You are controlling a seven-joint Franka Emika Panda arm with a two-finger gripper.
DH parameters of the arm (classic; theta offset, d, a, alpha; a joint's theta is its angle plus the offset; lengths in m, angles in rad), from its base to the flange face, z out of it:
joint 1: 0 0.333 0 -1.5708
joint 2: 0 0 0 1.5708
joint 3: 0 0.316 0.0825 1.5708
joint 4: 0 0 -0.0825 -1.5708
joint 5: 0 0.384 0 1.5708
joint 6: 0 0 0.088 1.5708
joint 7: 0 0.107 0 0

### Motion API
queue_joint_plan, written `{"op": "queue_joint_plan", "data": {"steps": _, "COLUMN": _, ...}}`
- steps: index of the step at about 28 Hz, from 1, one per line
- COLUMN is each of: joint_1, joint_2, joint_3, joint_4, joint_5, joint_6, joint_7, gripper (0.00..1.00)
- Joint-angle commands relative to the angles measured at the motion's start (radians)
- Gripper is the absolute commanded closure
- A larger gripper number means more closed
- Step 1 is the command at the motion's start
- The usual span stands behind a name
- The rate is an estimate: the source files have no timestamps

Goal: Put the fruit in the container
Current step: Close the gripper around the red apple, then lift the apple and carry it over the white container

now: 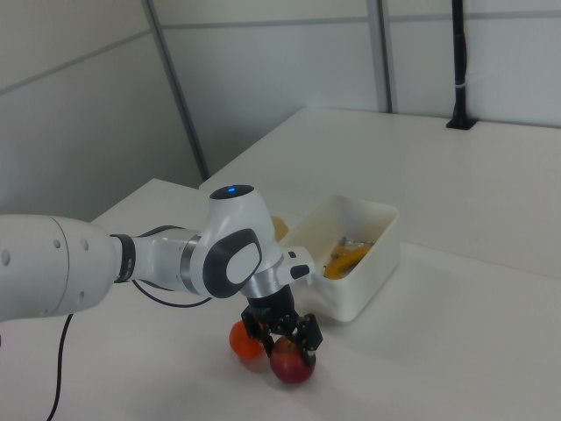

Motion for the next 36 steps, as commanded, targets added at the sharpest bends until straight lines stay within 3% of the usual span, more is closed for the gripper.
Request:
{"op": "queue_joint_plan", "data": {"steps": 1, "joint_1": 0.005, "joint_2": -0.003, "joint_3": -0.004, "joint_4": 0.012, "joint_5": -0.014, "joint_6": -0.005, "joint_7": -0.020, "gripper": 0.72}}
{"op": "queue_joint_plan", "data": {"steps": 4, "joint_1": 0.002, "joint_2": -0.010, "joint_3": -0.004, "joint_4": 0.039, "joint_5": 0.000, "joint_6": -0.052, "joint_7": -0.020, "gripper": 0.72}}
{"op": "queue_joint_plan", "data": {"steps": 10, "joint_1": -0.004, "joint_2": -0.006, "joint_3": -0.006, "joint_4": 0.258, "joint_5": 0.143, "joint_6": -0.242, "joint_7": -0.030, "gripper": 0.72}}
{"op": "queue_joint_plan", "data": {"steps": 14, "joint_1": -0.012, "joint_2": -0.002, "joint_3": -0.007, "joint_4": 0.326, "joint_5": 0.187, "joint_6": -0.229, "joint_7": -0.023, "gripper": 0.72}}
{"op": "queue_joint_plan", "data": {"steps": 19, "joint_1": -0.026, "joint_2": 0.012, "joint_3": -0.007, "joint_4": 0.372, "joint_5": 0.251, "joint_6": -0.082, "joint_7": -0.018, "gripper": 0.71}}
{"op": "queue_joint_plan", "data": {"steps": 24, "joint_1": -0.023, "joint_2": 0.055, "joint_3": -0.006, "joint_4": 0.372, "joint_5": 0.247, "joint_6": 0.125, "joint_7": 0.054, "gripper": 0.71}}
{"op": "queue_joint_plan", "data": {"steps": 26, "joint_1": -0.018, "joint_2": 0.073, "joint_3": -0.006, "joint_4": 0.374, "joint_5": 0.242, "joint_6": 0.175, "joint_7": 0.068, "gripper": 0.64}}
{"op": "queue_joint_plan", "data": {"steps": 29, "joint_1": -0.017, "joint_2": 0.092, "joint_3": -0.006, "joint_4": 0.377, "joint_5": 0.237, "joint_6": 0.181, "joint_7": 0.068, "gripper": 0.42}}
{"op": "queue_joint_plan", "data": {"steps": 33, "joint_1": -0.015, "joint_2": 0.093, "joint_3": -0.006, "joint_4": 0.377, "joint_5": 0.222, "joint_6": 0.176, "joint_7": 0.071, "gripper": 0.00}}
{"op": "queue_joint_plan", "data": {"steps": 36, "joint_1": -0.015, "joint_2": 0.078, "joint_3": -0.004, "joint_4": 0.374, "joint_5": 0.222, "joint_6": 0.152, "joint_7": 0.069, "gripper": 0.00}}
